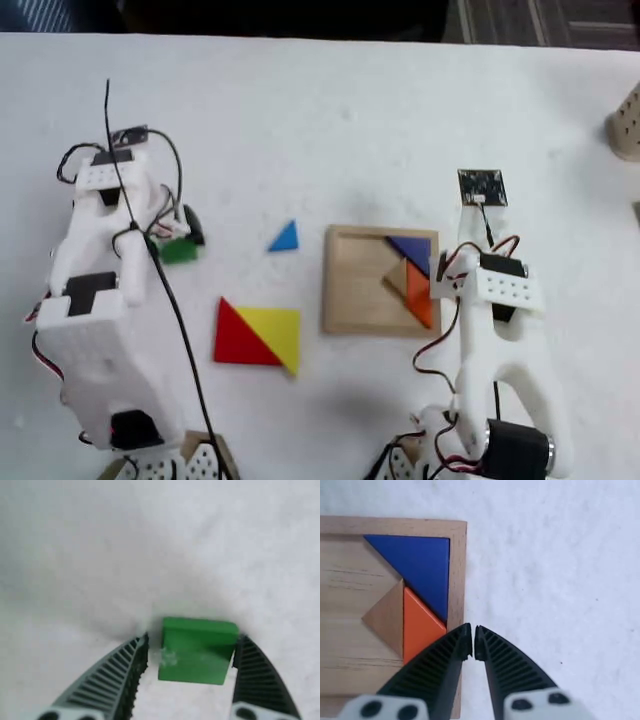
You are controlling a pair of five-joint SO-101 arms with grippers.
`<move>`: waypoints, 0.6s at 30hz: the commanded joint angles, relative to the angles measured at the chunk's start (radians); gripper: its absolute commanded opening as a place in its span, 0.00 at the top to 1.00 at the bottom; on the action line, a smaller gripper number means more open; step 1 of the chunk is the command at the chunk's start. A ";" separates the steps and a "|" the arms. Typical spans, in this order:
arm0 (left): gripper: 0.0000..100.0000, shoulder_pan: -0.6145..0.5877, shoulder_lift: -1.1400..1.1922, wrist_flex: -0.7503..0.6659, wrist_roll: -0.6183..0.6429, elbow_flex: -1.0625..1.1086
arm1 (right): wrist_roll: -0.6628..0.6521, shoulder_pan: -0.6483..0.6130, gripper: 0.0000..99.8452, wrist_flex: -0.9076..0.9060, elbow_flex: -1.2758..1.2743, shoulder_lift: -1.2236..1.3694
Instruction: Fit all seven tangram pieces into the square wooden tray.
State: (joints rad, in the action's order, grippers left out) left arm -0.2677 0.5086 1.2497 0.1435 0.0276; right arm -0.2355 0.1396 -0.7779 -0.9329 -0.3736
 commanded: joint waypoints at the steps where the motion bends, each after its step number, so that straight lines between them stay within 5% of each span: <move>1: 0.79 0.018 0.005 0.005 0.009 -0.015 | -0.012 -0.010 0.98 0.013 0.006 -0.036; 5: 0.98 0.044 0.007 0.018 -0.115 -0.023 | -0.012 -0.010 0.98 0.013 0.006 -0.036; 18: 0.98 0.077 0.001 0.074 -0.180 -0.020 | -0.012 -0.010 0.98 0.013 0.006 -0.036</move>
State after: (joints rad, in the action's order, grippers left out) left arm -0.2125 0.5010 1.2896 -0.0253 0.0153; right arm -0.2355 0.1396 -0.7779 -0.9329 -0.3736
